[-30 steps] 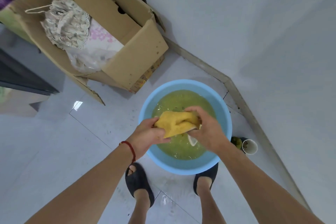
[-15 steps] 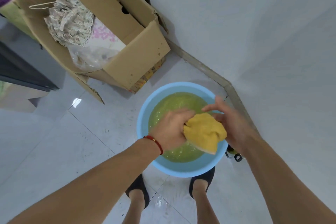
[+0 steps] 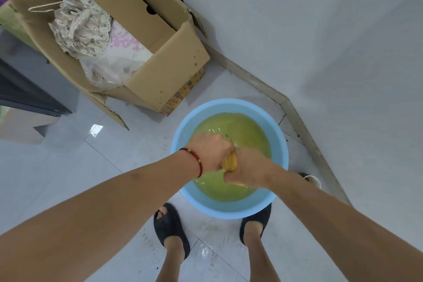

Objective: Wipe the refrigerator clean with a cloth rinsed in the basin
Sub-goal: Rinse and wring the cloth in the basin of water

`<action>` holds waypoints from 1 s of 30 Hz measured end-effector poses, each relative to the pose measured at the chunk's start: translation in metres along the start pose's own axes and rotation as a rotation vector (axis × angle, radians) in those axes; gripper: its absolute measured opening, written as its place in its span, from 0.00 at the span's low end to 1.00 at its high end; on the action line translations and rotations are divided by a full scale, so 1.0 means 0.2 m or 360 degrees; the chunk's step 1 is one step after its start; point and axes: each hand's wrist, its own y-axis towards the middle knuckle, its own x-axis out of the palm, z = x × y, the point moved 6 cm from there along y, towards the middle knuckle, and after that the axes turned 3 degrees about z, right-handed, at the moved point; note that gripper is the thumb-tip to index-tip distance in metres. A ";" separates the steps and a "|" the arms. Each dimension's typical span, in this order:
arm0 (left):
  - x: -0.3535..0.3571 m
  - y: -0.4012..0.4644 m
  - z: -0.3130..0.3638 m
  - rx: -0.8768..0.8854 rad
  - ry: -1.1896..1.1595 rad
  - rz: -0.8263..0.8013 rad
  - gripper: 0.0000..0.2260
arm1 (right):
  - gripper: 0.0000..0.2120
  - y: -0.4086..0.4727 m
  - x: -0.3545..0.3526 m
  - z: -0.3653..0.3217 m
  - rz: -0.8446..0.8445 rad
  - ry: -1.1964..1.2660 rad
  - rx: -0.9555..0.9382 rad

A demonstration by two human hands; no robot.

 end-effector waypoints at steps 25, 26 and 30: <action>-0.07 -0.07 -0.05 0.0118 -0.0112 0.0270 0.16 | 0.12 -0.12 0.00 0.02 0.0084 0.0857 0.0054; -0.07 -0.05 -0.05 0.0024 -0.0278 0.0177 0.12 | 0.13 -0.11 -0.03 0.01 0.0224 0.0548 0.0047; -0.04 -0.02 -0.07 -0.0333 -0.0994 -0.0227 0.07 | 0.22 -0.10 -0.12 -0.07 0.0482 -0.0153 -0.0057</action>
